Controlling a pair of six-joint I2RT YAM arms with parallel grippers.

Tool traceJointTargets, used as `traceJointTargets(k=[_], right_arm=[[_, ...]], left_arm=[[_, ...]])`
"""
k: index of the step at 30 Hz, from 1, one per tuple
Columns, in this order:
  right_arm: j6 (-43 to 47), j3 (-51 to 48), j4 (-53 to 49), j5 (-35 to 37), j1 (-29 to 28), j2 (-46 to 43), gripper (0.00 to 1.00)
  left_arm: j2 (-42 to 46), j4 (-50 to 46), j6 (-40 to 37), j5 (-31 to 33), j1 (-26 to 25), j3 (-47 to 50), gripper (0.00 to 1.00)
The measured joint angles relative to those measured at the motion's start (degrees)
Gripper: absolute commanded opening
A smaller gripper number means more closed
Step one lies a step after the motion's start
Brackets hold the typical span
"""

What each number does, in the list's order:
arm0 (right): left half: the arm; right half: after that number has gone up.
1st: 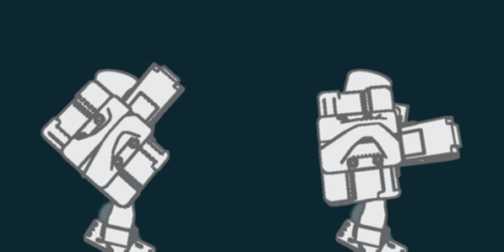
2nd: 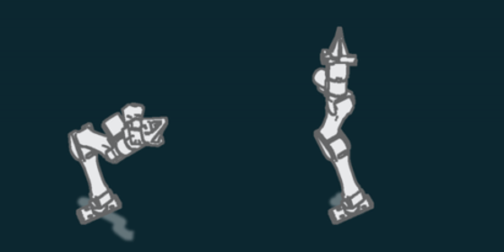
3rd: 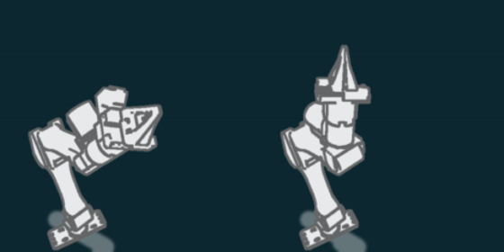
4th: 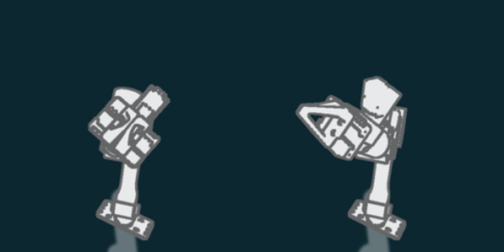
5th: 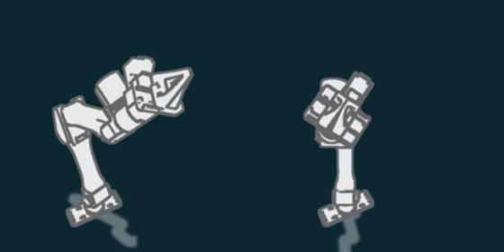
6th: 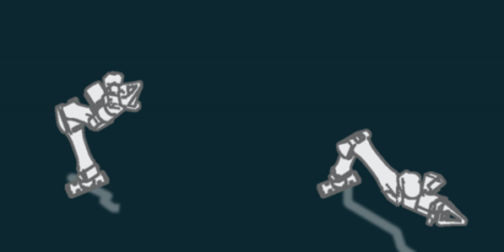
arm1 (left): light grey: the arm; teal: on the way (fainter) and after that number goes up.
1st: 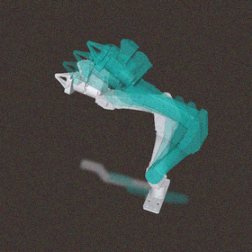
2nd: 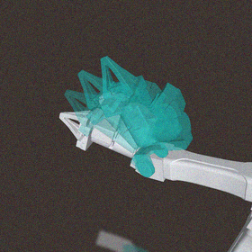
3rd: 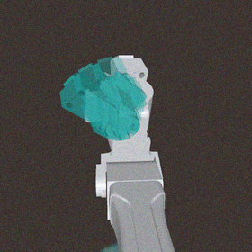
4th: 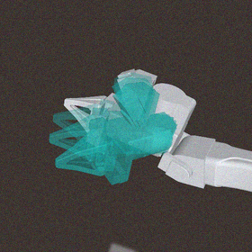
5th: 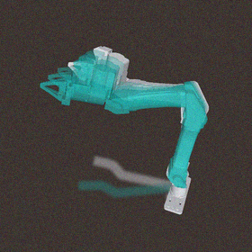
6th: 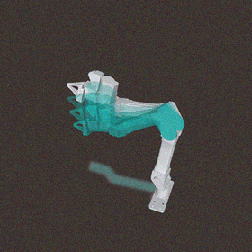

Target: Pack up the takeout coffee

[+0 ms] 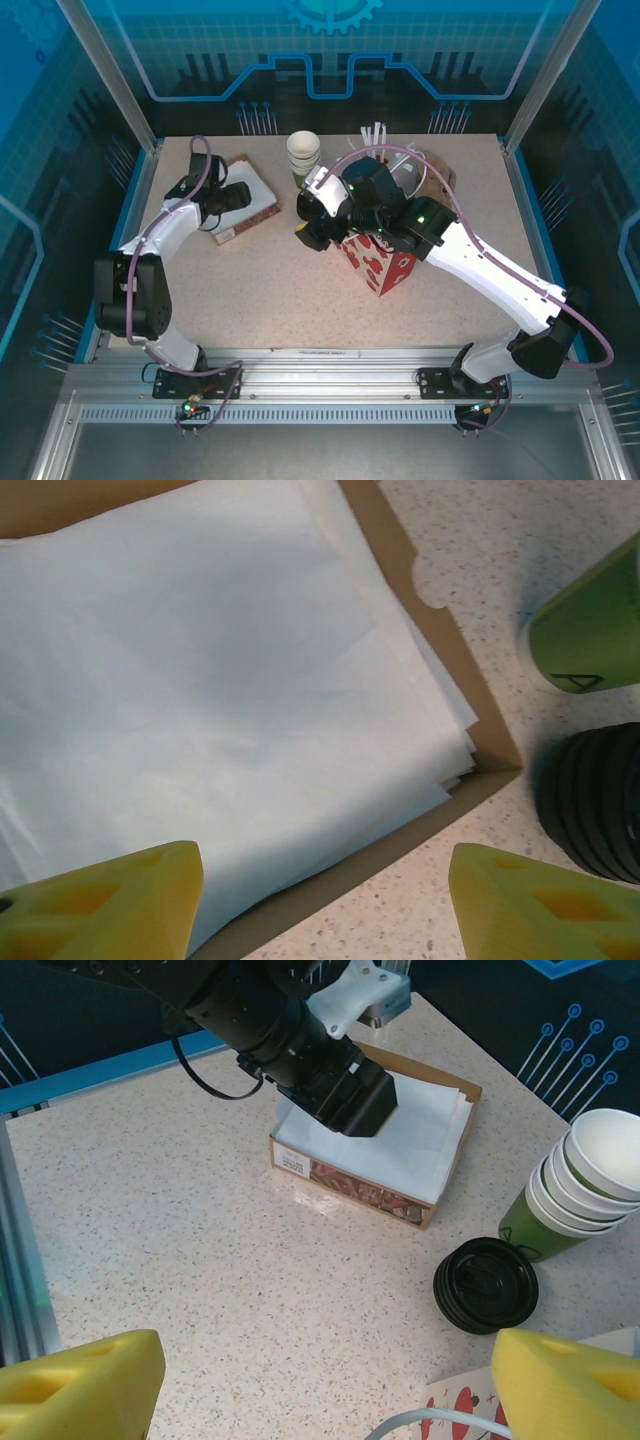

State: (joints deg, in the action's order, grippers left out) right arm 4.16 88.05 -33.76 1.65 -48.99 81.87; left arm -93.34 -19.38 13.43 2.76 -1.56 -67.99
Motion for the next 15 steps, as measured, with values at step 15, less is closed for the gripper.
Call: traceJointTargets(k=[15], right_arm=[[-0.04, -2.49, 0.17, 2.62, 0.26, -1.73, 0.87]], left_arm=[[-16.57, -7.37, -2.05, 1.38, 1.62, -12.74, 0.70]])
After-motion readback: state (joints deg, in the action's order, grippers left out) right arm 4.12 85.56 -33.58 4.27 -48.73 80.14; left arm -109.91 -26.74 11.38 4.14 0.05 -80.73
